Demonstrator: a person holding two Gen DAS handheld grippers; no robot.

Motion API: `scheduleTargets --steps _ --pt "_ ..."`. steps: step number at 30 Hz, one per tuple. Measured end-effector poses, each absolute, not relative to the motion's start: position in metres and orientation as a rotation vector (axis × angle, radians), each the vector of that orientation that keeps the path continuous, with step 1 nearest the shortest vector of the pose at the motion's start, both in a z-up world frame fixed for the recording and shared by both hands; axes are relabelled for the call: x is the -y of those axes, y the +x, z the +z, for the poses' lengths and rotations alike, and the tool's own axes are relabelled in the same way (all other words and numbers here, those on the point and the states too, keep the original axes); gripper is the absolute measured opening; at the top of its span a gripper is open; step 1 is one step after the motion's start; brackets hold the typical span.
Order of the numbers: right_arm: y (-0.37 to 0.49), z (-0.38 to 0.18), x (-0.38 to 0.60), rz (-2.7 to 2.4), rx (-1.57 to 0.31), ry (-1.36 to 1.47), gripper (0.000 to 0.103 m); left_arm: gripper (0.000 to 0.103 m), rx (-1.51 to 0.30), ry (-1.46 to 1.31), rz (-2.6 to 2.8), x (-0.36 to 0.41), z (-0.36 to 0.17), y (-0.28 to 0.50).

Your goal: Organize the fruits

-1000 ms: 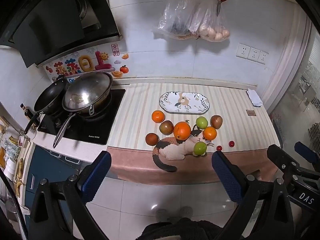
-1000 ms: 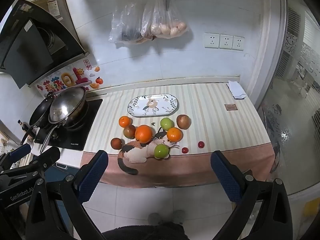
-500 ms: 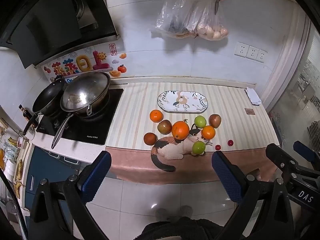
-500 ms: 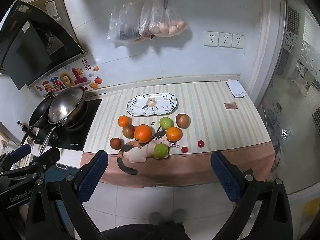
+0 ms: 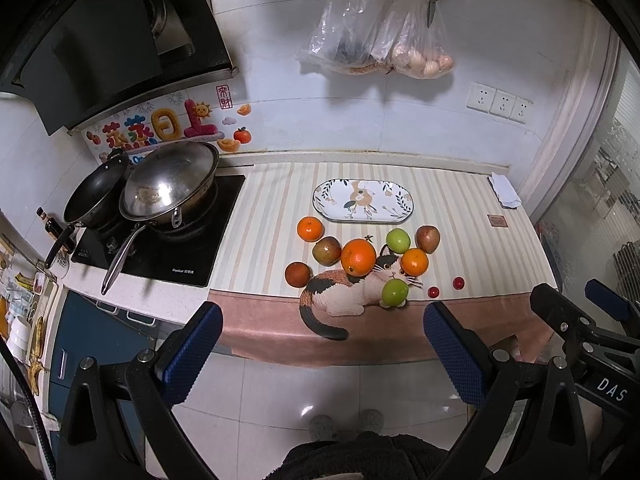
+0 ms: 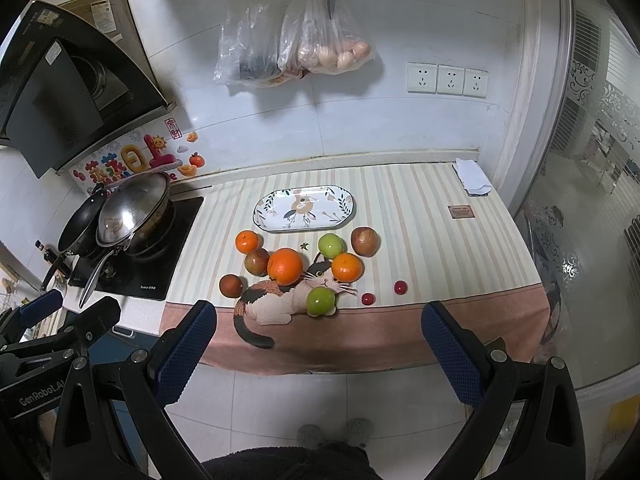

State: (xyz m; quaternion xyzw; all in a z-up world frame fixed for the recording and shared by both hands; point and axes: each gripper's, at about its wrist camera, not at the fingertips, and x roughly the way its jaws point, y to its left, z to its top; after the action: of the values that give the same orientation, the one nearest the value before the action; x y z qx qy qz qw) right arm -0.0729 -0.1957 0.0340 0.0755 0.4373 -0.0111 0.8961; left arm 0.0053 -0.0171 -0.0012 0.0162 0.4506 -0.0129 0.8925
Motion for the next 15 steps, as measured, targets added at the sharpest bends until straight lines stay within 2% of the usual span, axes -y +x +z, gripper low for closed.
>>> scheduleTargets --steps 15 --pt "-0.0782 0.0334 0.1963 -0.015 -0.905 0.150 0.103 0.103 -0.932 0.018 -0.027 0.0108 0.0010 -0.0030"
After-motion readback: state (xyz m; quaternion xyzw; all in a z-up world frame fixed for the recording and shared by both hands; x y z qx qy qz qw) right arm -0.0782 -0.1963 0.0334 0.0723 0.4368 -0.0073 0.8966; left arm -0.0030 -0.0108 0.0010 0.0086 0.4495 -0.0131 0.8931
